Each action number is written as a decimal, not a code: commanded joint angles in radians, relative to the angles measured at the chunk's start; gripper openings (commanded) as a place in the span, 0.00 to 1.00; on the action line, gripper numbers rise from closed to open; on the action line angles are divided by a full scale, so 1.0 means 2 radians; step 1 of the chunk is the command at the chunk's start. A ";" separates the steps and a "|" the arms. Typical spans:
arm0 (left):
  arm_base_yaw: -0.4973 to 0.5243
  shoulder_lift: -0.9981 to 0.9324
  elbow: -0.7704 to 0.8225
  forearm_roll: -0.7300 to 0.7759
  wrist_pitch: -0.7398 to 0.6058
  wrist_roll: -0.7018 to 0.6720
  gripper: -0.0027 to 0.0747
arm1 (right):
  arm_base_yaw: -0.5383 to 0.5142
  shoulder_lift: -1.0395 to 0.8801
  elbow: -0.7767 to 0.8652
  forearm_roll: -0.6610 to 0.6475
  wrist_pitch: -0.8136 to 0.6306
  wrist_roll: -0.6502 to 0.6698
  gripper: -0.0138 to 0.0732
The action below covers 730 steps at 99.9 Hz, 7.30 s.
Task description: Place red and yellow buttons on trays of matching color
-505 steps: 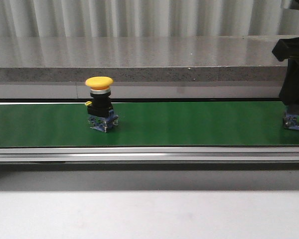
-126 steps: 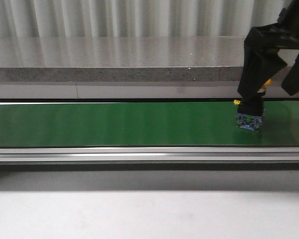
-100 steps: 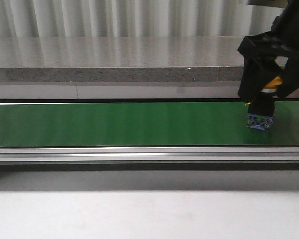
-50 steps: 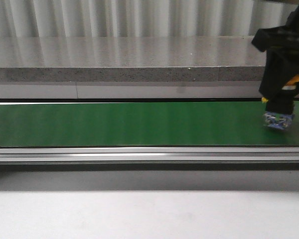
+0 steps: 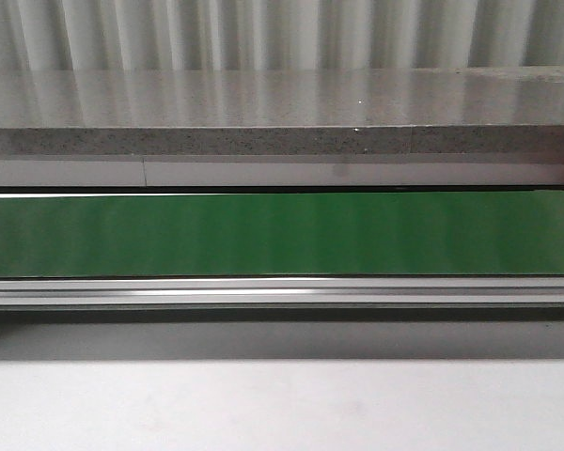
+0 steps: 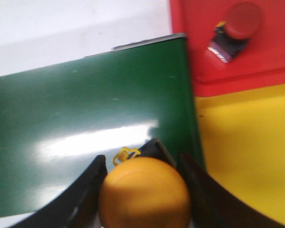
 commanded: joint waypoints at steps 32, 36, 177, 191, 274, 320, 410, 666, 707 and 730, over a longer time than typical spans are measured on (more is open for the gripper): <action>-0.004 0.004 -0.013 -0.001 -0.038 0.000 0.01 | -0.125 0.040 -0.011 0.000 -0.081 0.024 0.20; -0.004 0.004 -0.013 -0.001 -0.038 0.000 0.01 | -0.129 0.053 -0.011 0.000 -0.081 0.027 0.20; -0.004 0.004 -0.013 -0.001 -0.038 0.000 0.01 | -0.090 0.031 0.022 0.020 -0.131 0.021 0.84; -0.004 0.004 -0.013 -0.001 -0.038 0.000 0.01 | -0.027 -0.009 0.022 0.020 -0.129 0.002 0.84; -0.004 0.004 -0.013 -0.001 -0.038 0.000 0.01 | 0.147 -0.198 0.137 0.019 -0.107 -0.029 0.64; -0.004 0.004 -0.013 -0.001 -0.038 0.000 0.01 | 0.147 -0.225 0.145 0.019 -0.091 -0.029 0.08; -0.003 0.005 -0.022 0.013 -0.036 -0.018 0.75 | 0.147 -0.225 0.145 0.019 -0.091 -0.029 0.08; 0.219 0.640 -0.233 0.195 -0.116 -0.235 0.75 | 0.147 -0.225 0.145 0.019 -0.091 -0.029 0.08; 0.219 0.670 -0.233 0.195 -0.137 -0.235 0.70 | 0.147 -0.225 0.145 0.019 -0.091 -0.029 0.08; 0.219 0.672 -0.233 0.195 -0.133 -0.233 0.39 | 0.147 -0.225 0.145 0.019 -0.091 -0.029 0.08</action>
